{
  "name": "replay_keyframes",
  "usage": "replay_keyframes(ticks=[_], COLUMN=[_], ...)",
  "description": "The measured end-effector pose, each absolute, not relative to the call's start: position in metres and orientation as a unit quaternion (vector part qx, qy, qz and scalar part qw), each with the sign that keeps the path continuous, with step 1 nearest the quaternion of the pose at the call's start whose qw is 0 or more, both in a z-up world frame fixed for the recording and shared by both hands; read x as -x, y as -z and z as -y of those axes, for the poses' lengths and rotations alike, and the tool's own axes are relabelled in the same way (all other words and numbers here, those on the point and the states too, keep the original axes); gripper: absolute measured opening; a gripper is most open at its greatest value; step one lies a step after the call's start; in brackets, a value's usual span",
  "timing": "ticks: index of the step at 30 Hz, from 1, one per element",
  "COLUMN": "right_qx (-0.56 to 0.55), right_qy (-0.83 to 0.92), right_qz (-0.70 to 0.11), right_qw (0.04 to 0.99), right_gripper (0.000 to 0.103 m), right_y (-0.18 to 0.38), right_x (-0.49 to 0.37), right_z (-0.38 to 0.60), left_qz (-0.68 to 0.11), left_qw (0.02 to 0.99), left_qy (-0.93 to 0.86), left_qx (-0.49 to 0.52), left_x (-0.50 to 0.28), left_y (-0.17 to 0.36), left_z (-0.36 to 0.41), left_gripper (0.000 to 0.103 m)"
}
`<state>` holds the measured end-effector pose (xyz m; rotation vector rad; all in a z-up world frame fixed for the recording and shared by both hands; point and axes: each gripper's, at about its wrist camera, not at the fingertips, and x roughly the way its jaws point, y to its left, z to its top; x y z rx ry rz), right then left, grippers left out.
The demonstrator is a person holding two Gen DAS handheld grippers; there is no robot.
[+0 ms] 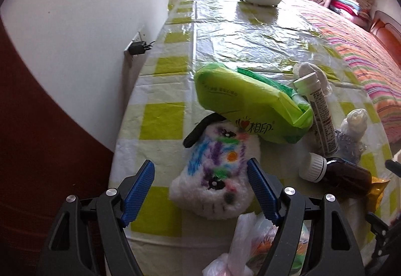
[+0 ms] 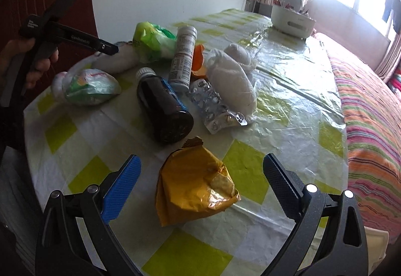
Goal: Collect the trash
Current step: 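Return both grippers to the table and grasp the yellow wrapper with the right gripper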
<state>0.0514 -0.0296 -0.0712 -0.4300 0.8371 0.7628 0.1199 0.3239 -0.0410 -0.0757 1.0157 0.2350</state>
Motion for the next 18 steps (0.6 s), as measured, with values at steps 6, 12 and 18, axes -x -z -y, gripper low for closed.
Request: replay_keyframes(ticks=[6, 12, 18], right_qx=[0.205, 0.189, 0.178], right_qy=[-0.358, -0.354, -0.352], right_qz=[-0.417, -0.439, -0.426], right_qw=[0.81, 0.804, 0.814], right_gripper=[0.086, 0.055, 0.047], right_y=[0.081, 0.084, 0.076], right_x=[-0.056, -0.057, -0.044], right_z=[0.025, 0.026, 0.033], left_qz=[-0.522, -0.517, -0.485], left_qw=[0.847, 0.85, 0.868], left_qy=[-0.086, -0.09, -0.099], left_qx=[0.048, 0.044, 0.026], left_x=[-0.13, -0.133, -0.129], left_y=[0.06, 0.069, 0.061], left_z=[-0.322, -0.313, -0.299], left_gripper=[0.085, 0.088, 0.051])
